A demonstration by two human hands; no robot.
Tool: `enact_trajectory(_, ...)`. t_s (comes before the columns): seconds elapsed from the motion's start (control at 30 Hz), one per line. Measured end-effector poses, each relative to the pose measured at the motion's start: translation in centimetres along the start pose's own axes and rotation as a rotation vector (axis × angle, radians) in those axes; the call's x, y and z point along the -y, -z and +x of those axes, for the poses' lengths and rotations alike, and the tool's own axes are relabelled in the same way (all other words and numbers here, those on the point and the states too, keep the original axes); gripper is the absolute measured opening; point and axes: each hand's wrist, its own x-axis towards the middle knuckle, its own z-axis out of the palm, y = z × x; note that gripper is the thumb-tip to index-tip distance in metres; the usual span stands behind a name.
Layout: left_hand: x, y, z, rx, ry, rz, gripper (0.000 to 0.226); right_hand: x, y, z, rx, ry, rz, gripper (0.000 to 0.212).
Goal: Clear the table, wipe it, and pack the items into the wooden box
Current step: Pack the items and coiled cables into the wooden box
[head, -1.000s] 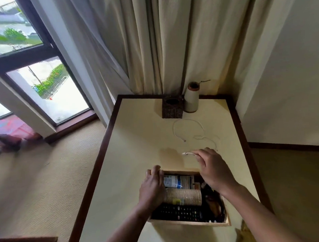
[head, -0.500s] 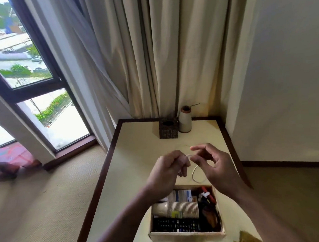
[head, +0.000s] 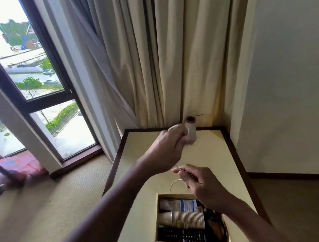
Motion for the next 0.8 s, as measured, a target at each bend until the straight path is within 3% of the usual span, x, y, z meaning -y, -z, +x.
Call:
enact_trajectory(0.07,1.4,0.6,-0.7,0.183,-0.041,0.088,0.016,0.7,1.5,-0.4,-0.052,0.074,-0.071,0.020)
enact_trajectory(0.13,2.3,1.1,-1.5,0.291,0.076,-0.045,0.018,1.2,3.2,-0.7,-0.099,0.131,-0.112,0.018)
enact_trajectory(0.27,2.2,1.3,-3.0,0.522,0.249,-0.556,0.028,2.2,5.4,-0.3,-0.190,0.308,-0.174,0.015)
enact_trajectory(0.33,1.6,0.8,-3.8,0.549,0.310,-0.882,0.033,2.7,5.6,0.2,-0.272,0.400,-0.202,0.013)
enact_trajectory(0.4,0.7,-0.1,-4.6,0.501,0.354,-1.210,0.033,2.9,5.2,0.5,-0.341,0.367,-0.117,0.014)
enact_trajectory(0.5,-0.9,-1.2,-5.1,0.377,0.306,-1.590,0.024,3.0,4.1,0.9,-0.403,0.177,0.176,0.014)
enact_trajectory(0.63,-3.6,-1.6,-4.6,0.149,0.174,-1.821,0.017,1.9,1.7,1.1,-0.275,0.002,0.279,0.021)
enact_trajectory(0.73,-4.8,-0.6,-3.4,-0.019,0.115,-1.723,0.020,0.9,0.1,0.5,-0.080,-0.056,0.225,0.022)
enact_trajectory(0.8,-4.9,0.4,-2.3,-0.133,0.070,-1.301,0.024,0.5,-0.4,0.0,0.059,-0.086,0.210,0.020)
